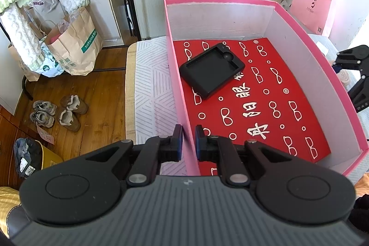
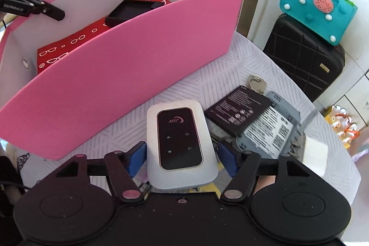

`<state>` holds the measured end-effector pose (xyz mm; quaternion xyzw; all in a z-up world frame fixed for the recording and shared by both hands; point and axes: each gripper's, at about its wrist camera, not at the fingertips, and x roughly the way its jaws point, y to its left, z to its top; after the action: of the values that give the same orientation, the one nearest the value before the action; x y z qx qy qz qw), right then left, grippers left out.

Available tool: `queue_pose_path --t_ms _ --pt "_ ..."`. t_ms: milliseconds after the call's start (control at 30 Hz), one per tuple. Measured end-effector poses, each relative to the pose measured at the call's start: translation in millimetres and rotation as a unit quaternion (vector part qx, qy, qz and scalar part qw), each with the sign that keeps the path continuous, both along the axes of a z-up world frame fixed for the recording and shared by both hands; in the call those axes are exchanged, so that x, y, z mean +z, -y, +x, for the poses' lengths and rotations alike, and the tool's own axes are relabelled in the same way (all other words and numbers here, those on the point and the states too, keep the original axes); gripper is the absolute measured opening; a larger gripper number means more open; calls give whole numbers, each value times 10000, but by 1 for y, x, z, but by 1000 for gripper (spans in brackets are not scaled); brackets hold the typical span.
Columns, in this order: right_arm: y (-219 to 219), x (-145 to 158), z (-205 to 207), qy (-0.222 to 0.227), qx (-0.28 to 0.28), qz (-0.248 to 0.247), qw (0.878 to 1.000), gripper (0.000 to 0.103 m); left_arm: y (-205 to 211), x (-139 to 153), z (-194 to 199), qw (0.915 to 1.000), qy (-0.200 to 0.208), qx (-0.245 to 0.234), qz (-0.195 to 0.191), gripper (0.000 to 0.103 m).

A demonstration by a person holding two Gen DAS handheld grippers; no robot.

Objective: Organize rigid objects
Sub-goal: 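Grasp the white wifi router with the right tool, then lower the white router into the pink box beside the case and release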

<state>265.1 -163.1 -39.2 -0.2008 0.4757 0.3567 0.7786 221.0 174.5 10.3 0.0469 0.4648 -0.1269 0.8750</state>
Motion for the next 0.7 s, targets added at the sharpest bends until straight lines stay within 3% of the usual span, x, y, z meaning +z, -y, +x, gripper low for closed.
queue_pose_path --t_ms 200,467,700 --pt "-8 3 -5 100 27 -48 9999 66 0 -1 0 10000 2 6 -10 11" --pt "-3 24 -18 293 -448 187 9984 65 1 -1 1 10000 -15 10 -12 11" --pt "0 36 -26 484 -679 80 9965 65 0 0 0 10000 -3 6 -6 10"
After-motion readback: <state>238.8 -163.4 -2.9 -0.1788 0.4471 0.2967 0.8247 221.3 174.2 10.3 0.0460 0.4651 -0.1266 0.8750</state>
